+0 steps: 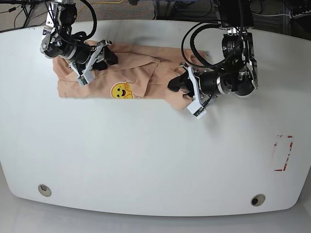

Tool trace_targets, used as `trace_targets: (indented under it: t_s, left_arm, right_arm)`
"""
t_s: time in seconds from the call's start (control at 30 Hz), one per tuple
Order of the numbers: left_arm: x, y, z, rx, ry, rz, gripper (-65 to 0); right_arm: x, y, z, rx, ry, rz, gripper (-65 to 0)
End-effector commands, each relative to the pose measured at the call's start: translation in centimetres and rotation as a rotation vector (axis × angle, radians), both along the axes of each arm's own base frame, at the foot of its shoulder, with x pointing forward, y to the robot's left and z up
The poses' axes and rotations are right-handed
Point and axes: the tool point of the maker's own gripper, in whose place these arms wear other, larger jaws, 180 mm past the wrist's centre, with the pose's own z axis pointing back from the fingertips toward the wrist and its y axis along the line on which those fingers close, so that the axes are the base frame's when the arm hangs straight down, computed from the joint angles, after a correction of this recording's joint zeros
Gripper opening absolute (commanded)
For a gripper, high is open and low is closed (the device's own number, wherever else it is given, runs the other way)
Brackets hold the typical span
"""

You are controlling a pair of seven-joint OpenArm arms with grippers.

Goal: Layout the t-shirt on the table in an organized manner, then fold the t-shirt properly
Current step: 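Grasp the shirt end with the left gripper and fold it toward the smiley patch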

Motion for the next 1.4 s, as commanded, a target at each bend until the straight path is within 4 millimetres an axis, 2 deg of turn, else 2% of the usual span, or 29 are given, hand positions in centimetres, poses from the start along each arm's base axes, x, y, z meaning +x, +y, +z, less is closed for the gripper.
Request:
trace_targets:
  t_s: [0.0,0.07,0.17,0.23,0.3,0.37,0.47,0.6,0.67,0.77,0.93,1.1,1.2,1.37]
  left_arm:
    - [0.7,-1.2,1.6,-0.061,-0.039,0.002,-60.4]
    - [0.7,-1.4,1.5,-0.058,-0.037,0.004,-57.6]
    - [0.7,-1.9,1.4,-0.052,-0.034,0.005,-48.8]
    - [0.6,-2.4,1.3,-0.049,-0.032,0.000,-39.2]
    - [0.3,-3.4,1.5,-0.053,-0.036,-0.034,-32.2]
    - [0.3,-4.4,2.2,-0.055,-0.060,-0.071,-29.7]
    - [0.3,-5.1,2.9,-0.056,-0.070,-0.119,-30.7]
    - [0.8,-6.1,4.8,-0.124,-0.106,-0.152,-30.8]
    - [1.0,-5.7,5.1,-0.126,-0.117,-0.157,-31.1]
    - [1.3,-3.8,4.7,-0.093,-0.122,-0.154,-31.1]
    - [2.7,0.8,4.0,-0.008,-0.127,-0.093,-31.1]
    - [2.9,3.6,3.3,0.040,-0.117,-0.048,-31.7]
    - [2.3,4.6,2.4,0.070,-0.096,-0.049,-37.4]
    - [1.4,4.8,1.3,0.093,-0.070,-0.071,-48.6]
  right_arm:
    - [0.1,-0.4,0.2,-0.020,-0.001,0.005,-37.4]
    - [0.1,-0.4,0.2,-0.020,-0.001,0.005,-37.4]
    - [0.1,-0.4,0.2,-0.020,-0.001,0.005,-37.4]
    - [0.1,-0.4,0.2,-0.020,-0.001,0.005,-37.4]
    - [0.1,-0.4,0.2,-0.020,-0.001,0.005,-37.4]
    - [0.4,-0.4,0.3,-0.020,-0.009,0.004,-37.4]
    - [0.5,-0.3,0.3,-0.018,-0.009,0.004,-37.4]
    - [0.6,-0.3,0.4,-0.018,-0.011,0.004,-37.4]
    - [0.6,-0.3,0.4,-0.018,-0.011,0.004,-37.4]
    - [0.6,-0.3,0.4,-0.018,-0.011,0.004,-37.4]
    - [0.7,0.2,0.4,-0.006,-0.014,0.000,-37.4]
    - [0.7,0.3,0.4,-0.001,-0.014,-0.001,-37.4]
    - [0.6,0.7,0.4,0.009,-0.014,-0.004,-37.4]
    - [0.8,1.1,0.4,0.016,-0.016,-0.008,-37.4]
